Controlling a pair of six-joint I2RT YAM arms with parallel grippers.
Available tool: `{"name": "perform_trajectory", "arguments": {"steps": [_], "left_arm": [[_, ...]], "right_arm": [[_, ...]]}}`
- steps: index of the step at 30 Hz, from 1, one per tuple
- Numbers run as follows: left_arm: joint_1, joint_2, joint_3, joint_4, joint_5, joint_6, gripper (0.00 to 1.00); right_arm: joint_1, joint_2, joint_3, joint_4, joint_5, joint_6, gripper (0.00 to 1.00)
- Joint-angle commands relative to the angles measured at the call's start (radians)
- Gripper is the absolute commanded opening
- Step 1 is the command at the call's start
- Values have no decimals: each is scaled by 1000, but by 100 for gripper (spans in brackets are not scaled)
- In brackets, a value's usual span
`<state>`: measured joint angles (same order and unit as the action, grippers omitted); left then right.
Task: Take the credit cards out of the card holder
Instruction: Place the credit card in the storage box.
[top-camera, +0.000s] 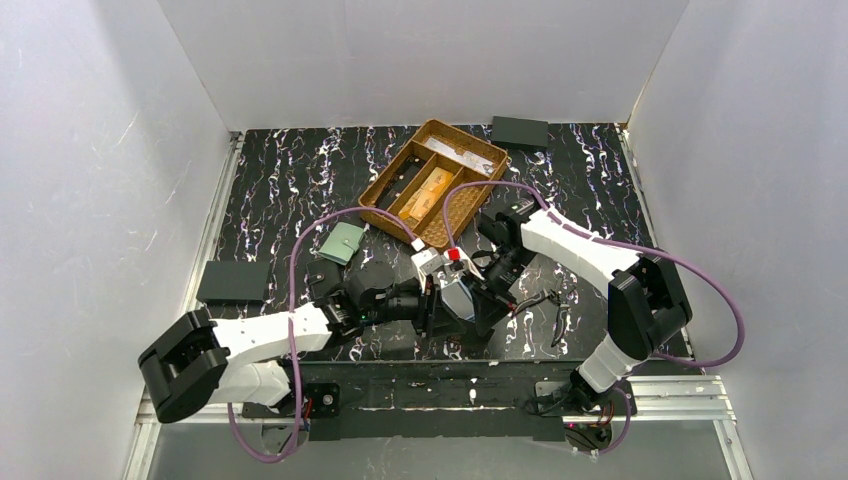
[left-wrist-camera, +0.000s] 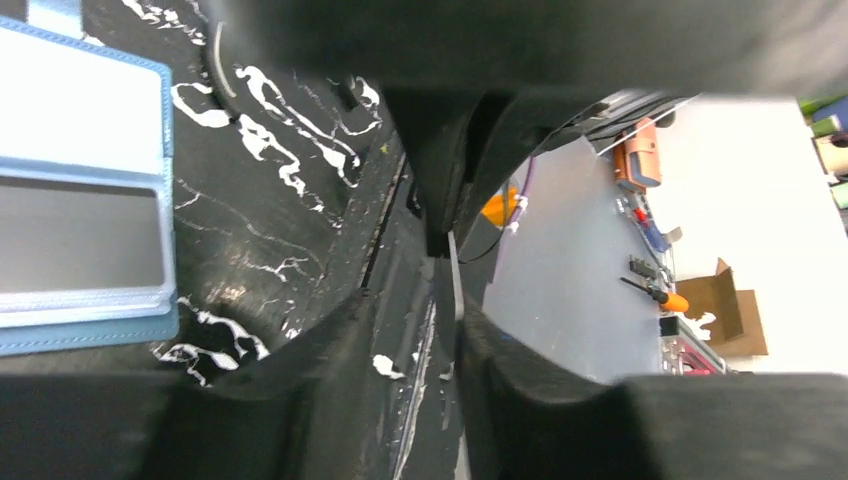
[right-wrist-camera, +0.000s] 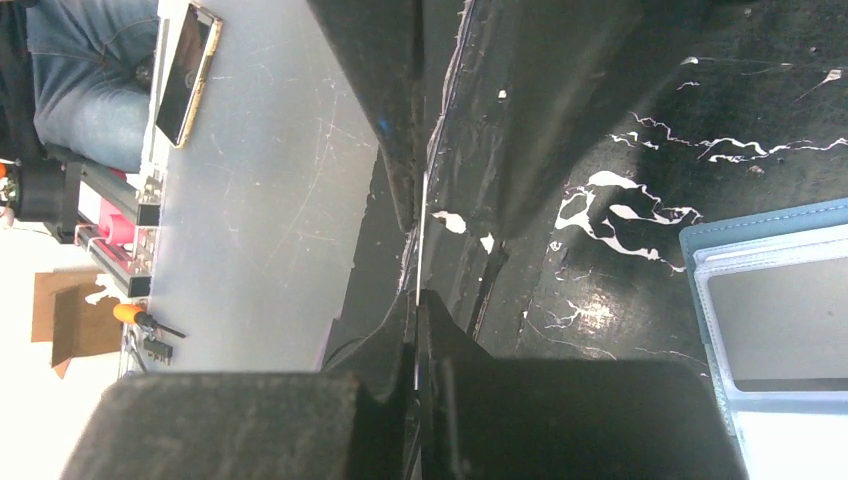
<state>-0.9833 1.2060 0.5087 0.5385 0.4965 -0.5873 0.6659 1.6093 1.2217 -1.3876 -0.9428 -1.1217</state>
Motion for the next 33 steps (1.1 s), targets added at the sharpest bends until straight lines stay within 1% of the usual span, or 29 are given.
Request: {"name": "perform_trajectory", "arguments": {"steps": [1, 3, 4, 5, 9, 11, 13, 17, 20, 21, 23, 25, 27, 29, 31, 33], "left_arm": [[-18, 37, 19, 104, 77, -52, 23], [-18, 59, 27, 118, 98, -64, 5], [-19, 64, 27, 127, 104, -70, 0], [-20, 63, 22, 136, 102, -77, 0], [-16, 5, -28, 153, 17, -105, 0], [-7, -46, -73, 155, -30, -128, 0], [6, -112, -131, 160, -105, -166, 0], [66, -283, -287, 163, -308, -278, 0], [158, -433, -373, 157, -469, -378, 0], [188, -473, -381, 147, -544, -394, 0], [257, -519, -357, 108, -652, -402, 0], [328, -499, -286, 79, -681, -384, 0], [402, -404, -199, 67, -670, -406, 0], [478, -268, -112, 68, -631, -460, 0], [547, -117, -2, 84, -552, -484, 0], [600, 34, 114, 136, -459, -470, 0]], "right_arm": [[-1, -5, 29, -3, -27, -1, 1], [-2, -7, 29, 5, -26, 10, 1], [-2, -10, 26, 14, -24, 22, 1], [-3, -13, 23, 23, -19, 38, 4], [-26, -59, 14, 89, 5, 122, 38], [-83, -97, 8, 126, 7, 161, 53], [-167, -134, 2, 154, 0, 187, 63], [-367, -180, -18, 179, -59, 178, 77], [-511, -183, -38, 207, -131, 170, 79], [-554, -181, -50, 224, -161, 168, 80], [-626, -170, -84, 258, -221, 171, 80], [-694, -149, -112, 266, -265, 157, 80], [-741, -124, -129, 235, -296, 100, 80], [-774, -107, -161, 231, -314, 66, 80], [-788, -92, -175, 216, -294, 35, 80], [-795, -84, -173, 193, -292, 12, 80]]}}
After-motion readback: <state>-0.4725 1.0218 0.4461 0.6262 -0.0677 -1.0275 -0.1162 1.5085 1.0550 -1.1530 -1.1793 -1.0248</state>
